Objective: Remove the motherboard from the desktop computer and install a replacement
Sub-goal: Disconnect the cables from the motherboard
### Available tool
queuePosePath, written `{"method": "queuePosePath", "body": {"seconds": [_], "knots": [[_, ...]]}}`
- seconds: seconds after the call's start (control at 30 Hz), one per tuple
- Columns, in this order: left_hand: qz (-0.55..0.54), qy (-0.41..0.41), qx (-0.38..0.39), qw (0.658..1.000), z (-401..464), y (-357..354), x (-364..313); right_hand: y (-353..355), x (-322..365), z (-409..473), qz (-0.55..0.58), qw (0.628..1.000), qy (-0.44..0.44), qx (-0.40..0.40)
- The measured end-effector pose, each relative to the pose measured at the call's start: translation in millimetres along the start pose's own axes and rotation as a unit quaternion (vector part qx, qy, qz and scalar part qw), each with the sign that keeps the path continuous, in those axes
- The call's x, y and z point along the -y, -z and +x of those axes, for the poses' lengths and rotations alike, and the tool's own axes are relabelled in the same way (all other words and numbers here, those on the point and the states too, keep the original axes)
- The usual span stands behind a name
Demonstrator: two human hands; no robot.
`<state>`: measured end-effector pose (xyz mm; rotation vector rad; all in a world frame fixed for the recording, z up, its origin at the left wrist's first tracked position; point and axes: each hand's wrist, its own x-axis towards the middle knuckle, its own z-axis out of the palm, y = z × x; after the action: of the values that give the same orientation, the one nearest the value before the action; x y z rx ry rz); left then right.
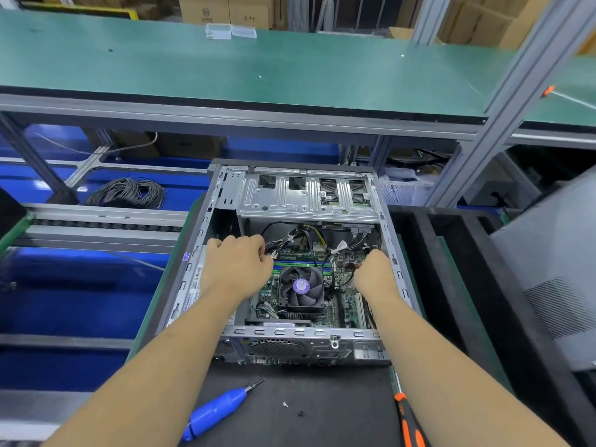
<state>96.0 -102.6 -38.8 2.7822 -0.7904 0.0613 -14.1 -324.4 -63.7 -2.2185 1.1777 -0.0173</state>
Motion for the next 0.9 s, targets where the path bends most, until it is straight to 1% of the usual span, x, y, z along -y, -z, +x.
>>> {"method": "queuePosePath", "body": {"seconds": [0.1,0.2,0.27,0.3,0.33,0.37,0.4,0.47,0.53,0.63,0.73,0.87,0.9], "knots": [[0.047,-0.011,0.010,0.999,-3,1,-4,-2,-5,0,-0.011,1.000,-0.011,0.021],[0.132,-0.039,0.022,0.990,-6,4,-10,-2,2,-1,-0.098,0.993,-0.022,0.063],[0.201,-0.110,0.026,0.973,-6,3,-16,-3,5,2,-0.114,0.991,-0.026,0.060],[0.217,-0.150,0.035,0.964,-7,2,-23,-5,4,6,-0.124,0.991,-0.024,0.053],[0.212,-0.180,0.052,0.959,-8,-1,-32,-5,6,7,-0.137,0.989,-0.022,0.047],[0.186,-0.189,0.081,0.961,-9,-5,-41,-5,7,9,-0.149,0.988,-0.021,0.044],[0.154,-0.178,0.122,0.964,-10,-10,-50,-7,6,13,-0.162,0.986,-0.021,0.043],[0.108,-0.146,0.199,0.963,-6,-21,-60,-11,6,18,-0.150,0.987,-0.026,0.049],[0.076,-0.119,0.243,0.960,-1,-27,-58,-14,3,25,-0.114,0.991,-0.035,0.060],[0.013,-0.087,0.269,0.959,5,-32,-52,-18,0,32,-0.035,0.995,-0.076,0.062],[0.021,-0.082,0.273,0.958,5,-36,-55,-22,-1,36,0.052,0.990,-0.108,0.073],[0.023,-0.074,0.286,0.955,3,-38,-57,-22,-3,38,0.068,0.990,-0.114,0.056],[0.019,-0.073,0.287,0.955,3,-38,-57,-20,-2,39,0.090,0.989,-0.104,0.049]]}}
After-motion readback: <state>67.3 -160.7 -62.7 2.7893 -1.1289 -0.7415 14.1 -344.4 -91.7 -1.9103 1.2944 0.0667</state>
